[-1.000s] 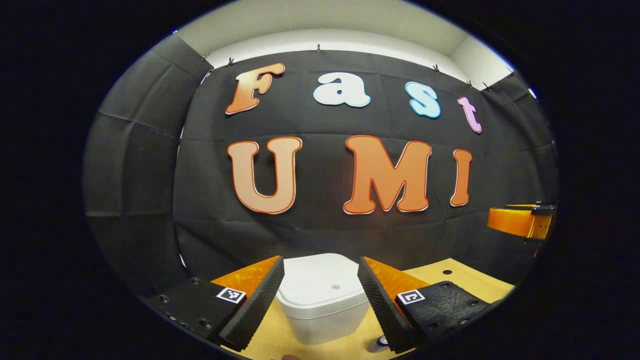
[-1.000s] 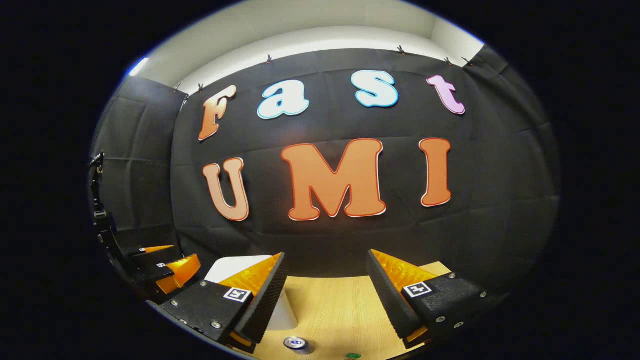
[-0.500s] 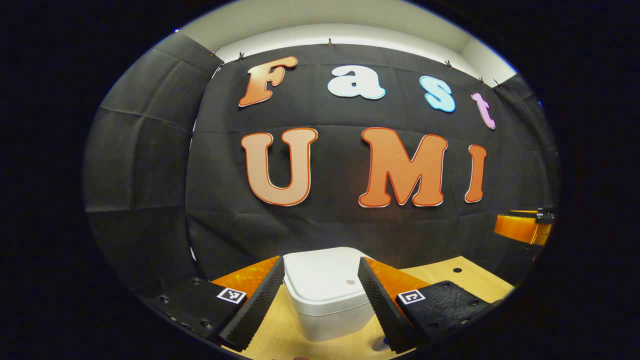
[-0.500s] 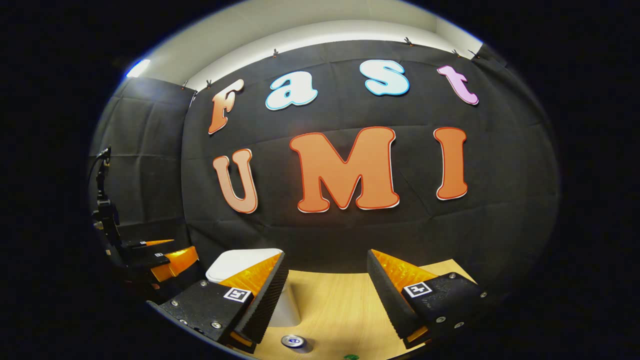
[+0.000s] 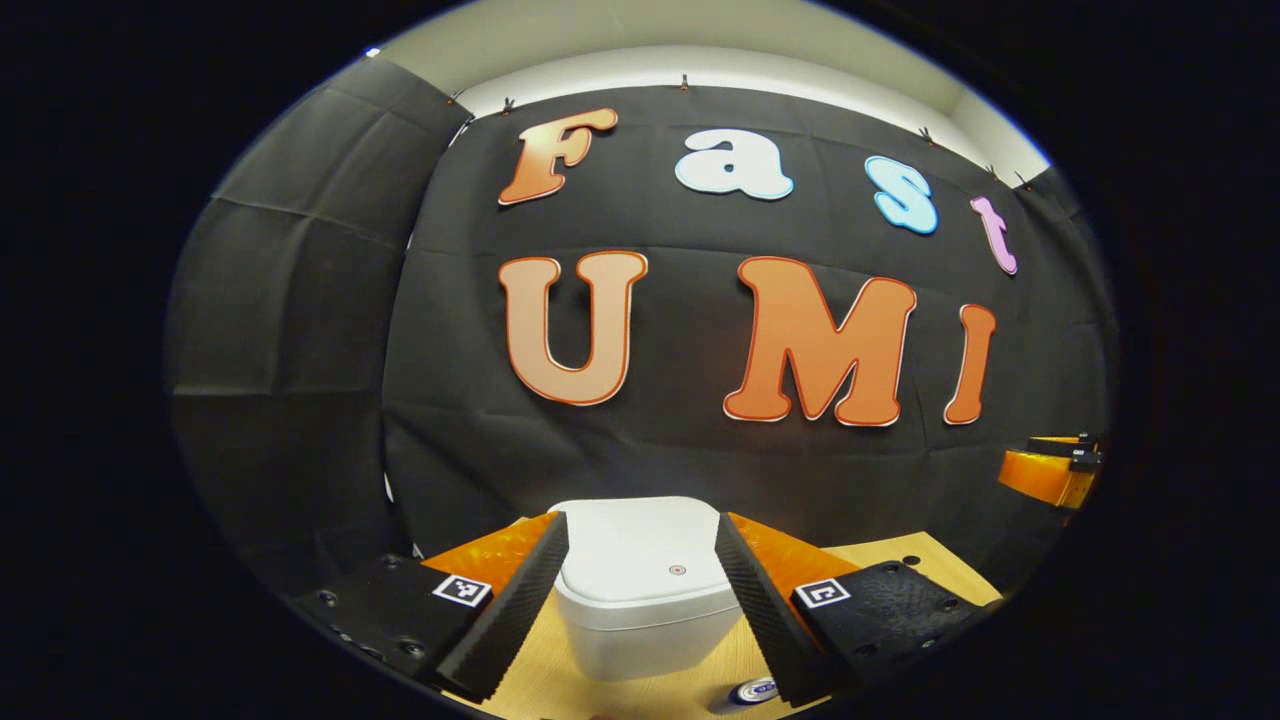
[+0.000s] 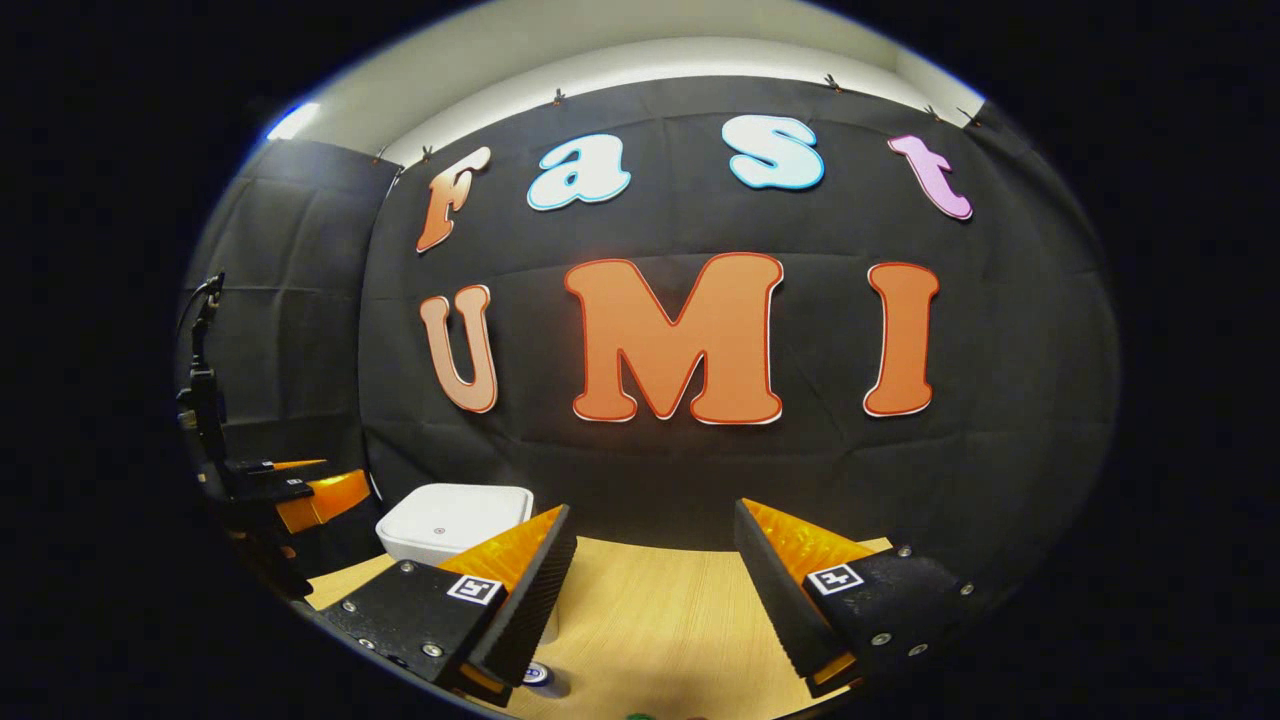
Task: Press the lid of the desktop garbage bin to open it, pick up the crumpled paper on the desktop and throw it into the bin, then pick up the pop can on the desktop and drop it into the bin, and finally close the garbage bin lid.
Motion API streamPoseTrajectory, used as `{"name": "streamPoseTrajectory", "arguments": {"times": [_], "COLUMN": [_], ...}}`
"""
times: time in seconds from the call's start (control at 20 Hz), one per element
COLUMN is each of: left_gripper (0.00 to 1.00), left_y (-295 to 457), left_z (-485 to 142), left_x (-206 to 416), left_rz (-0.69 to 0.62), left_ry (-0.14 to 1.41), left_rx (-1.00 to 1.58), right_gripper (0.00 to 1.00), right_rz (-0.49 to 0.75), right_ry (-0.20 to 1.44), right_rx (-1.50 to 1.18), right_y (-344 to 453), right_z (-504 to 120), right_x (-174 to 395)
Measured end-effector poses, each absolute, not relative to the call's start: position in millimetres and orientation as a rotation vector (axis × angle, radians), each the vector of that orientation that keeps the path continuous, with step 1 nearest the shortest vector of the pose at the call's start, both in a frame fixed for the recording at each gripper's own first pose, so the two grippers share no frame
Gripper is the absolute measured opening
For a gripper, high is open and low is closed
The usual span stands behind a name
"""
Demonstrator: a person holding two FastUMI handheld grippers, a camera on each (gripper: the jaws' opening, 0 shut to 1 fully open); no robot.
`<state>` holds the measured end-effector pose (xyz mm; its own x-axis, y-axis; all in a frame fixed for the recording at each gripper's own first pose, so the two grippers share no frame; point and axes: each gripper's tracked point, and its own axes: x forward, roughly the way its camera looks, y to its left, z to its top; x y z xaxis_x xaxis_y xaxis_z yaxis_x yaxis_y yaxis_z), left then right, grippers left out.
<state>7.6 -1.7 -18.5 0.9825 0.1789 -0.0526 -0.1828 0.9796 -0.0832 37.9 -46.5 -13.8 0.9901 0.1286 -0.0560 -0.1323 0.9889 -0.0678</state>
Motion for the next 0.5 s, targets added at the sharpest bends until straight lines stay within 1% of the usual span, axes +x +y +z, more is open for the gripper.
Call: {"name": "streamPoseTrajectory", "arguments": {"times": [0.15, 0.3, 0.35, 0.4, 0.5], "left_gripper": [0.94, 0.94, 0.96, 0.94, 0.94], "left_y": [-7.0, -15.4, -17.6, -22.8, -25.4], "left_z": [-13.4, -4.9, -3.1, -3.6, -3.0], "left_x": [2.5, 9.6, 14.1, 18.3, 24.3], "left_rz": [0.182, 0.137, 0.12, 0.088, 0.053], "left_ry": [0.037, 0.023, 0.027, 0.036, 0.038], "left_rx": [-0.073, -0.043, -0.035, -0.026, -0.005], "right_gripper": [0.95, 0.95, 0.95, 0.95, 0.94], "right_rz": [0.102, 0.082, 0.068, 0.076, 0.07], "right_ry": [0.027, 0.015, 0.002, -0.008, -0.013], "right_rx": [-0.083, -0.086, -0.067, -0.042, -0.017], "right_y": [-54.6, -55.8, -58.6, -56.2, -56.2], "right_z": [-7.3, -5.1, -1.3, 2.6, 4.5], "right_x": [34.4, 30.1, 29.8, 28.8, 29.1]}}
